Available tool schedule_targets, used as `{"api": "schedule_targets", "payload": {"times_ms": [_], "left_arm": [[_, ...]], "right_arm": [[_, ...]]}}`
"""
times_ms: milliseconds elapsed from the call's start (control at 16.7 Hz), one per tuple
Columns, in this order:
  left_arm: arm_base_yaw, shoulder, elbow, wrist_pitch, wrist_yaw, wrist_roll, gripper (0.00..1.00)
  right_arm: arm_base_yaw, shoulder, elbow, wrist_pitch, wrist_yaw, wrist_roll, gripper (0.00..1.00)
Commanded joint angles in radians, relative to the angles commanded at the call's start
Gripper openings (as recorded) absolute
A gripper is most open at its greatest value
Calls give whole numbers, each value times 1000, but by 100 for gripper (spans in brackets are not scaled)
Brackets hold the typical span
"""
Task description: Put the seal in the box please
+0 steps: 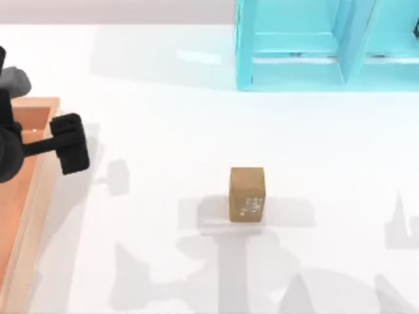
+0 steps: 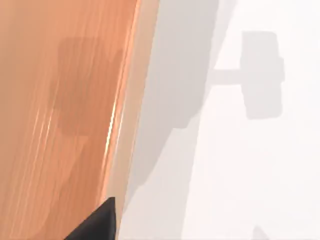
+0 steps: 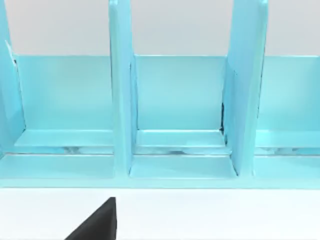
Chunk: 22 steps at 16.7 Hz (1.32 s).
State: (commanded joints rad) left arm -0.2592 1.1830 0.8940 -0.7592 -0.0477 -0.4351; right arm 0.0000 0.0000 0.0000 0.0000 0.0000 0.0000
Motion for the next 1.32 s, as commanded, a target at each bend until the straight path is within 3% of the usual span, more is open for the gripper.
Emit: {"api": "schedule_targets", "payload": {"times_ms": [360,600,960,1320], "left_arm": [[-204,611,522,-451,1,-164,100],[-342,903,879,-642,15,-244,100],[-505,1129,1285,-739,42,-320,100],[-544,1161,1372,-738,50,-337,100]], "right_arm": [[0,0,0,0,0,0,100],[0,0,0,0,0,0,100],[0,0,0,0,0,0,100],[0,0,0,0,0,0,100]]}}
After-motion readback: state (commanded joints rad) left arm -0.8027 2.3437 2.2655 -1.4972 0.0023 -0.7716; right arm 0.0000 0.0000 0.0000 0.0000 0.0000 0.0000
